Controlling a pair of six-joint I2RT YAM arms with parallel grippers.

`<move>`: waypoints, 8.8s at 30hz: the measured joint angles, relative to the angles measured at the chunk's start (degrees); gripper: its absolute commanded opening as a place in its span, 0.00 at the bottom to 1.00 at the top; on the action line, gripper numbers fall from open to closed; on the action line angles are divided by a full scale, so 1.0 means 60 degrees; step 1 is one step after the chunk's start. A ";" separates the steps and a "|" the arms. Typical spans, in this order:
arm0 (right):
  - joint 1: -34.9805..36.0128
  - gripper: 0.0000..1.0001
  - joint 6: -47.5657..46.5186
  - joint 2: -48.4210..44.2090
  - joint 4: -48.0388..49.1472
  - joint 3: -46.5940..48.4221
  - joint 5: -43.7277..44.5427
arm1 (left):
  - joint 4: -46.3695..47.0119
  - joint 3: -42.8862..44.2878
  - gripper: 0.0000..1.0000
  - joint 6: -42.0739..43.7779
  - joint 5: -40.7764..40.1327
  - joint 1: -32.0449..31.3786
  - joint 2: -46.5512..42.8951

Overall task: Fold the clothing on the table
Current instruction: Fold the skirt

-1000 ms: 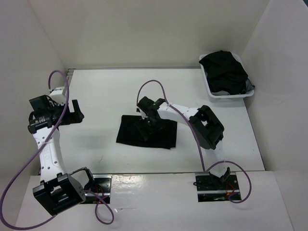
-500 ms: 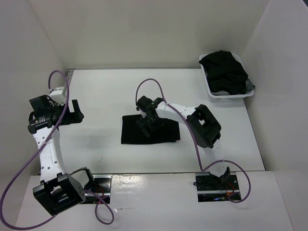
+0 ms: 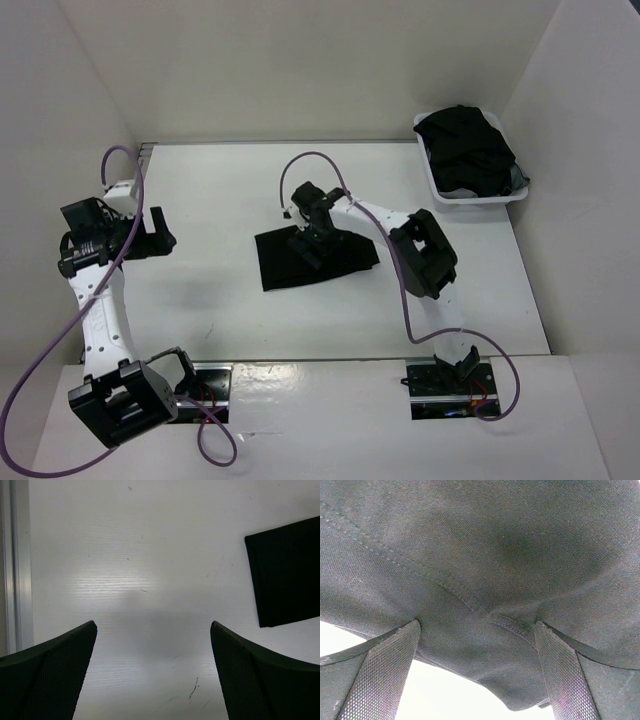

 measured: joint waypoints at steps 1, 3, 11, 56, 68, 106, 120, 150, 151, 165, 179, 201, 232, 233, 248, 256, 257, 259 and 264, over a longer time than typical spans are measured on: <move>-0.0047 0.99 -0.0106 0.0131 -0.0011 0.0226 0.0015 | 0.0000 0.0000 1.00 0.0004 0.0011 0.0000 -0.0007; -0.0106 0.99 -0.0302 0.0350 0.0004 0.0586 0.0055 | 0.0000 0.0000 1.00 0.0007 0.0033 0.0000 -0.0036; -0.0135 0.99 -0.0597 0.0583 -0.0127 0.1209 -0.0091 | -0.0011 0.0000 1.00 0.0164 0.0546 0.0000 -0.0051; -0.4947 0.99 -0.0576 -0.4710 0.0066 -0.2386 -0.2674 | 0.3315 0.3381 0.50 -0.2116 0.2007 -0.4958 0.9602; -0.4947 0.99 -0.0532 -0.4630 0.0146 -0.2488 -0.2929 | 0.3654 0.3191 0.09 -0.2626 0.1679 -0.4991 0.9715; -0.4991 0.65 0.0499 -0.0386 0.1348 -0.1326 -0.5792 | 0.4047 0.2397 0.00 -0.3508 0.0714 -0.5166 0.9078; -0.5359 0.24 0.0455 -0.0011 0.1351 -0.1151 -0.5843 | 0.4062 0.2379 0.00 -0.3501 0.0783 -0.5166 0.9074; -0.5541 0.75 0.0291 0.0233 0.0769 -0.0583 -0.6852 | 0.3982 0.2379 0.00 -0.3450 0.0947 -0.5166 0.9078; -0.5555 0.75 0.0262 0.0233 0.0761 -0.0583 -0.6874 | 0.3982 0.2379 0.00 -0.3450 0.0947 -0.5166 0.9078; -0.5697 0.71 0.0029 0.0277 0.0685 -0.0579 -0.7063 | 0.3945 0.2379 0.00 -0.3450 0.0973 -0.5166 0.9085; -0.5690 0.51 -0.0084 0.0616 0.0532 -0.0568 -0.7606 | 0.3916 0.2379 0.00 -0.3439 0.1075 -0.5162 0.9103; -0.5625 0.26 -0.0084 0.1104 0.0197 -0.0204 -0.7934 | 0.3912 0.2379 0.00 -0.3417 0.1293 -0.5162 0.9154; -0.2320 0.00 0.0397 -0.0313 -0.1399 0.2619 -0.1851 | 0.3767 0.2452 0.00 -0.3450 0.1683 -0.5173 0.9275; -0.2127 0.00 0.0397 -0.0313 -0.1585 0.2783 -0.1752 | 0.3763 0.2452 0.00 -0.3450 0.1683 -0.5173 0.9275; -0.0055 0.00 0.0266 0.0011 -0.2772 0.3909 -0.0954 | 0.3763 0.2452 0.00 -0.3468 0.1683 -0.5173 0.9271; 0.0594 0.00 0.0288 0.1064 -0.3075 0.5337 -0.0831 | 0.3701 0.2452 0.00 -0.3464 0.1599 -0.5173 0.9205; 0.0641 0.00 0.0288 0.1173 -0.3126 0.5461 -0.0809 | 0.3694 0.2452 0.00 -0.3464 0.1574 -0.5173 0.9194; 0.0776 0.00 0.0291 0.1359 -0.3191 0.5672 -0.0761 | 0.3690 0.2452 0.00 -0.3464 0.1541 -0.5173 0.9184; 0.1257 0.00 0.0317 0.1785 -0.3308 0.5992 -0.0692 | 0.3683 0.2452 0.00 -0.3483 0.1504 -0.5173 0.9180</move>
